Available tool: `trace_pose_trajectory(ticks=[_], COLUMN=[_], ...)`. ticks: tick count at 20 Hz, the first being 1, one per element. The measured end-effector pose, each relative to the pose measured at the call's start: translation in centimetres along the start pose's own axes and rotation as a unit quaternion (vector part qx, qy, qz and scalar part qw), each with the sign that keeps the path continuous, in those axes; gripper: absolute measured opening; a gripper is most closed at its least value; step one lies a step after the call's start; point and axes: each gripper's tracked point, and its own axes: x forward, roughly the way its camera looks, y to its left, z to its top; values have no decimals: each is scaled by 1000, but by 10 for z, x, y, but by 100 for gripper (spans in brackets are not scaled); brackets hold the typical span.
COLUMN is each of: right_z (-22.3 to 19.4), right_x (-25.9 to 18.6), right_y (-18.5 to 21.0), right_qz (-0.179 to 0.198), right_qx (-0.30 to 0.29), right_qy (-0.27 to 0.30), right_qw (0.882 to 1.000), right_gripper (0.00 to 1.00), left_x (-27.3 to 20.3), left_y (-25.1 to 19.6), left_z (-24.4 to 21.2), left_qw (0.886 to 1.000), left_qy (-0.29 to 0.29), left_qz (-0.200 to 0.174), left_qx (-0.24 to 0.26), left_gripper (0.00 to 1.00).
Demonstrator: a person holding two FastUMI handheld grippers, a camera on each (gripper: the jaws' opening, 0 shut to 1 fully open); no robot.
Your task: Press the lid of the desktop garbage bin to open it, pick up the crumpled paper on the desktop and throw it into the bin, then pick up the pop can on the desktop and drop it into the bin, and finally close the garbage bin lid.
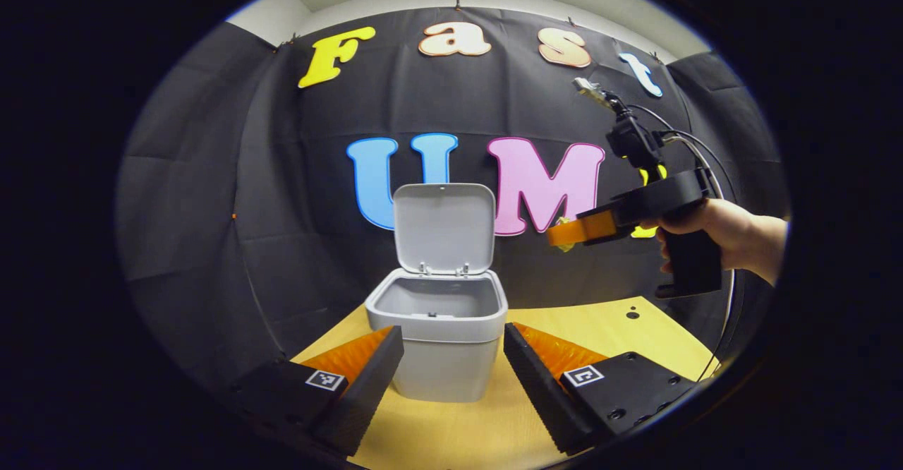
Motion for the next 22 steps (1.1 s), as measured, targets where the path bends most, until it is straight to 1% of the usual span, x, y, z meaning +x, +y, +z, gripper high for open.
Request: trace_pose_trajectory(ticks=[2, 3, 4, 5, 7, 9, 11, 13, 15, 16, 17, 18, 20, 22], right_z=[-1, -4, -8, -13, -18, -25, -32, -32, -26, -21, -16, -11, -7, -9], right_x=[19, 27, 36, 44, 55, 63, 69, 67, 58, 51, 42, 32, 9, -20], right_y=[28, 44, 56, 71, 89, 96, 97, 88, 71, 60, 48, 33, -1, -37], right_qz=[24, 35, 45, 57, 70, 72, 69, 54, 35, 24, 11, -5, -43, -83], right_qx=[-9, -13, -16, -16, -13, -14, -14, -18, -9, -3, 1, 1, 1, 9], right_qy=[5, 10, 16, 19, 21, 24, 26, 18, -1, -14, -29, -42, -64, -79], right_qw=[1000, 999, 999, 998, 997, 997, 997, 998, 999, 1000, 1000, 999, 997, 993], right_gripper=[41, 27, 40, 40, 41, 46, 73, 100, 98, 98, 98, 97, 97, 97], left_x=[-5, -7, -10, -14, -18, -23, -25, -27, -25, -22, -18, -12, -1, 16], left_y=[17, 27, 35, 44, 58, 64, 65, 62, 53, 46, 36, 24, -8, -40], left_z=[-3, -6, -9, -14, -22, -32, -39, -48, -55, -60, -65, -70, -86, -105], left_qw=[1000, 1000, 999, 999, 998, 997, 997, 997, 998, 998, 999, 999, 998, 994], left_qy=[3, 6, 9, 12, 19, 30, 37, 42, 44, 45, 46, 48, 53, 64], left_qz=[17, 25, 33, 42, 60, 65, 65, 61, 48, 37, 22, 3, -45, -94], left_qx=[1, 0, 0, 0, 1, -6, -11, -10, -7, -6, -5, -3, 4, 5], left_gripper=[96, 96, 96, 96, 96, 96, 96, 97, 97, 99, 99, 97, 98, 98])
